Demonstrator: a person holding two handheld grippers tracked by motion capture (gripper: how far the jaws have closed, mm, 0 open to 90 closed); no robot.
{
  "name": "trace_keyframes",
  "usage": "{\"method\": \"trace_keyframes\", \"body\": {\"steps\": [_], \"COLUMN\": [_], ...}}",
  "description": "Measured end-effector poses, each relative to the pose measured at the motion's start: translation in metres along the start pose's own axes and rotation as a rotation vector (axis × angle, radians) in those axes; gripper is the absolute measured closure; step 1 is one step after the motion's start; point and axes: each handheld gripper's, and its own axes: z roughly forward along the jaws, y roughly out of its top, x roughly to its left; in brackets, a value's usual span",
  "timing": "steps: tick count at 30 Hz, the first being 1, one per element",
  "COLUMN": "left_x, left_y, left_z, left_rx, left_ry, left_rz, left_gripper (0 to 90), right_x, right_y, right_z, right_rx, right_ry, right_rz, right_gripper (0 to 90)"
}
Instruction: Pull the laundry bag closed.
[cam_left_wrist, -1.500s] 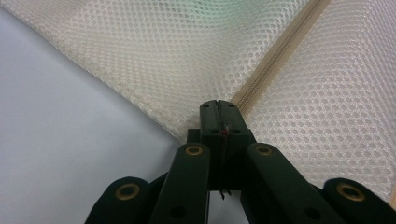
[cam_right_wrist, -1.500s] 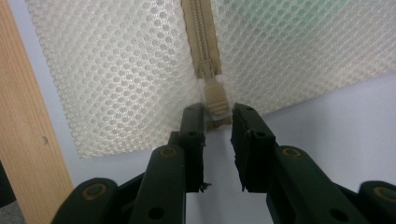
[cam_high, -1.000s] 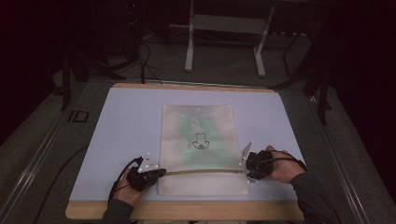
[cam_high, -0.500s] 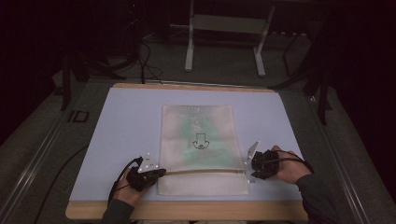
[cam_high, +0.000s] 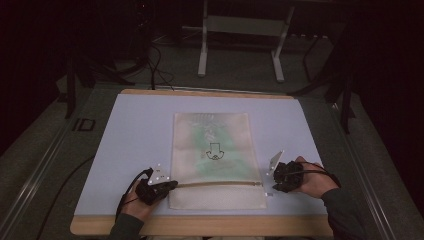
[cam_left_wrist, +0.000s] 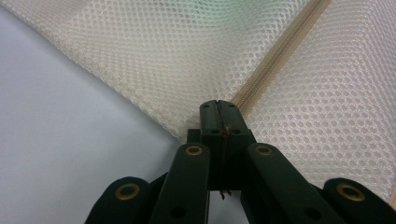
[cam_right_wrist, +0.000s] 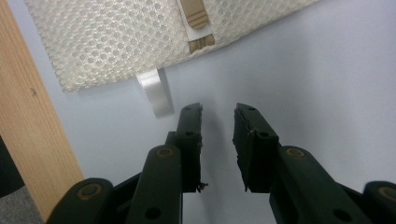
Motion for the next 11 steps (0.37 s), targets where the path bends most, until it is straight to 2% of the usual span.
{"method": "trace_keyframes", "body": {"steps": [11], "left_x": [0.0002], "left_y": [0.0001], "left_z": [0.0], "left_rx": [0.0], "left_ry": [0.0], "left_rz": [0.0], "left_gripper": [89.4], "right_x": [-0.0013], "right_y": [-0.0082], "right_z": [-0.0015], "right_rx": [-0.026], "right_ry": [0.001], "right_rz": [0.023], "right_gripper": [71.6]}}
